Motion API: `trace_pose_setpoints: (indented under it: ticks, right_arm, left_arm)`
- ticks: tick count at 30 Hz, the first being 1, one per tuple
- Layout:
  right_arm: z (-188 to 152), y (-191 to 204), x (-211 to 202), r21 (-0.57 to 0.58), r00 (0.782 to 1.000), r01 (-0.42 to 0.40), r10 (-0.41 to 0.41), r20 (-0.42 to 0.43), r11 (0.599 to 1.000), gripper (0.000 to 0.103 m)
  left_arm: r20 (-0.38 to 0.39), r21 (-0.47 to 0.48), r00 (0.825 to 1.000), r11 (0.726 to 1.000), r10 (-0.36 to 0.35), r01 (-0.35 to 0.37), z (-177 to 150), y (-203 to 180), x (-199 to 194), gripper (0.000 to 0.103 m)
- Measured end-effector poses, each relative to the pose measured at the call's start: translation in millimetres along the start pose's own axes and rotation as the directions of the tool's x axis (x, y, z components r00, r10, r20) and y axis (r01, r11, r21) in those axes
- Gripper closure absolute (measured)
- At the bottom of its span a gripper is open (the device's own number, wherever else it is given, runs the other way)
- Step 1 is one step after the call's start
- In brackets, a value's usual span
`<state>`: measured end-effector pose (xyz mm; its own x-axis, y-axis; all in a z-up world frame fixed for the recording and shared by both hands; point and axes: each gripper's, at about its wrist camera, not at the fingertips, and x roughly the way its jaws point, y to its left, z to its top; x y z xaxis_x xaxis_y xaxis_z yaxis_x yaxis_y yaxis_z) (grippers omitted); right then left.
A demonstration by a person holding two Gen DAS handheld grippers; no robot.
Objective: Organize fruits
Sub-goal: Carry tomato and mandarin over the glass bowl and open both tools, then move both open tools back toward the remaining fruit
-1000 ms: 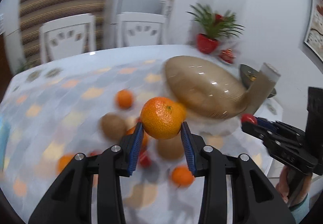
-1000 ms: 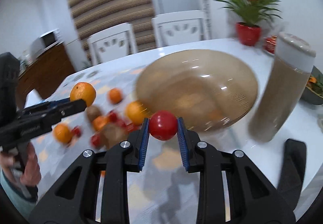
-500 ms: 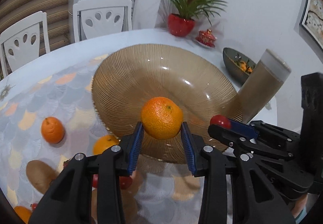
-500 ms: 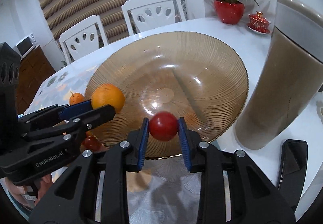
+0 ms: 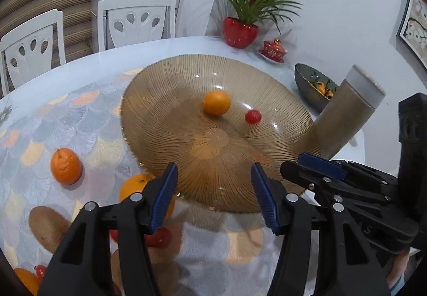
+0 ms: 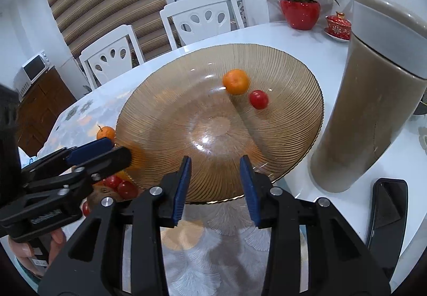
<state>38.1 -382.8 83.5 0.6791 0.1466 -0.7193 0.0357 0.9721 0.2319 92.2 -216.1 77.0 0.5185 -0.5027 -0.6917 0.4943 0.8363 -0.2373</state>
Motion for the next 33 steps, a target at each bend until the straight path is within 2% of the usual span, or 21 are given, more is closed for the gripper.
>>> trace_pose_setpoints:
  ticks: [9,13,14,16,19,23,25,26,29,31,33]
  right_arm:
    - [-8.9,21.5,-20.2,-0.044,0.999,-0.009,0.011,0.032,0.999,0.061]
    - [-4.1,26.3,-29.3,-0.044,0.999,-0.012,0.014,0.047,0.999,0.061]
    - [-5.1,29.7,-32.9,-0.051,0.999,-0.013,0.015,0.051,0.999,0.059]
    - [-12.7,37.7,-38.5,-0.067,0.998,-0.025,0.029,0.056,0.997,0.049]
    - [-35.9,53.7,-39.3,-0.095,0.996,-0.068,0.074,0.054,0.993,0.045]
    - [-65.8,71.8,-34.1,-0.118,0.988,-0.14,0.146,0.045,0.983,0.041]
    - [-79.3,80.9,-28.6,-0.125,0.985,-0.166,0.172,0.033,0.978,0.024]
    - [-86.3,86.8,-23.8,-0.135,0.982,-0.184,0.189,0.024,0.974,0.023]
    - [-99.7,101.1,-12.5,-0.177,0.982,-0.185,0.19,0.014,0.967,0.02]
    - [-105.8,106.8,-7.7,-0.194,0.981,-0.186,0.193,0.015,0.963,0.014]
    - [-106.4,112.3,-6.4,-0.212,0.982,-0.179,0.186,0.015,0.961,0.013]
  left_arm:
    - [0.063,-0.057,0.997,0.998,0.036,-0.032,-18.8,27.5,-56.3,0.047]
    - [0.095,-0.09,0.994,0.995,0.06,-0.051,-30.3,41.6,-83.0,0.042]
    - [0.102,-0.098,0.992,0.993,0.071,-0.061,-34.2,46.6,-90.4,0.042]
    - [0.115,-0.107,0.989,0.991,0.093,-0.081,-41.7,55.2,-104.3,0.042]
    - [0.127,-0.131,0.984,0.985,0.128,-0.111,-53.3,71.5,-122.8,0.037]
    - [0.14,-0.227,0.975,0.964,0.176,-0.141,-82.6,105.0,-148.7,0.035]
    - [0.136,-0.265,0.969,0.95,0.208,-0.167,-97.3,118.7,-156.9,0.035]
    - [0.134,-0.281,0.964,0.942,0.229,-0.184,-106.5,125.3,-161.3,0.035]
    - [0.13,-0.313,0.947,0.918,0.293,-0.242,-130.7,139.8,-171.0,0.034]
    - [0.125,-0.341,0.929,0.894,0.349,-0.29,-145.4,152.0,-174.0,0.027]
    - [0.116,-0.361,0.917,0.876,0.381,-0.318,-153.7,162.1,-173.3,0.027]
